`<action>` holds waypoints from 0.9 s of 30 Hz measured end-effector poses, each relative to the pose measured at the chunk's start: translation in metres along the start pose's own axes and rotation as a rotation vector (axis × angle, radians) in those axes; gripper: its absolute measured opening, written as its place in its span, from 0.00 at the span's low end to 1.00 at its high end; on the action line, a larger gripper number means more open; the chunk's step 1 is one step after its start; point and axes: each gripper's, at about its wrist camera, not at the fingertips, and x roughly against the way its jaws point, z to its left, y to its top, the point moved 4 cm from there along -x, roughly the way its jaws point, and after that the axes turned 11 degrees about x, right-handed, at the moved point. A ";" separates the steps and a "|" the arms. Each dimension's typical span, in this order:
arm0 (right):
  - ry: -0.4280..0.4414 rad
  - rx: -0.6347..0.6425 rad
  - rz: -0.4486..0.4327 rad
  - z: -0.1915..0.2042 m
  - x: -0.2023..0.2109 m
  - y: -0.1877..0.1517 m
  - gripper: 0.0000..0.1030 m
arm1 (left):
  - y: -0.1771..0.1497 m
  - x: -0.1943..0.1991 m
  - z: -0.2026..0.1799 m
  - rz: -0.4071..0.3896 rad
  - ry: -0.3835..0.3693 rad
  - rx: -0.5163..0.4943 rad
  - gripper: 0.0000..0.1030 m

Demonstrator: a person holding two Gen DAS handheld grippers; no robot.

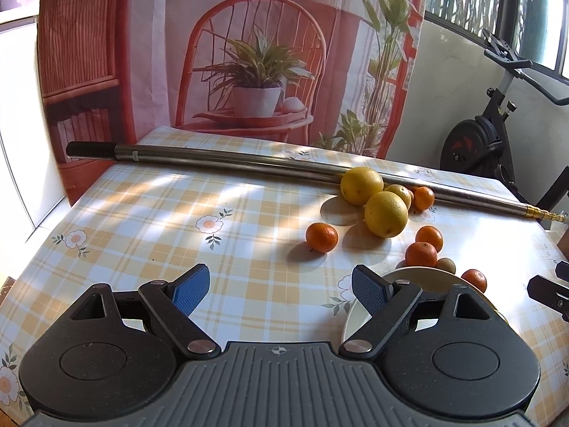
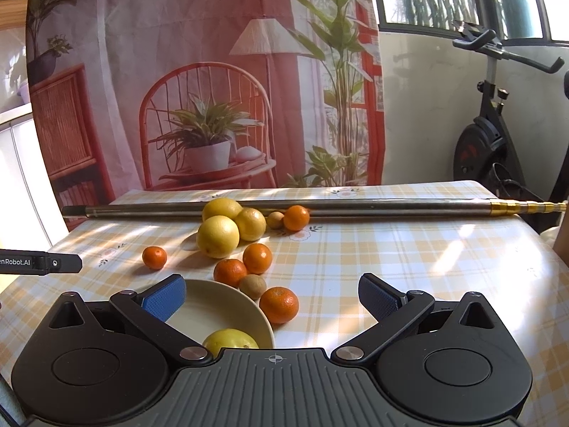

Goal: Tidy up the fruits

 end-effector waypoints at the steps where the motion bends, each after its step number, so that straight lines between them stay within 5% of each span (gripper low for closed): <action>1: -0.002 0.008 -0.003 0.000 0.000 0.000 1.00 | 0.001 -0.001 -0.001 0.005 0.002 -0.009 0.86; 12: -0.012 0.009 0.039 -0.017 -0.018 -0.003 0.99 | 0.016 -0.012 -0.024 0.026 0.014 -0.137 0.87; 16: 0.016 -0.018 0.094 -0.026 -0.033 -0.004 0.86 | 0.022 -0.008 -0.043 -0.048 0.022 -0.219 0.89; 20: 0.042 -0.069 0.161 -0.033 -0.050 -0.005 0.62 | 0.027 -0.006 -0.055 -0.108 0.064 -0.273 0.91; 27: 0.076 -0.129 0.246 -0.032 -0.085 -0.007 0.44 | 0.030 -0.011 -0.053 -0.089 0.067 -0.293 0.91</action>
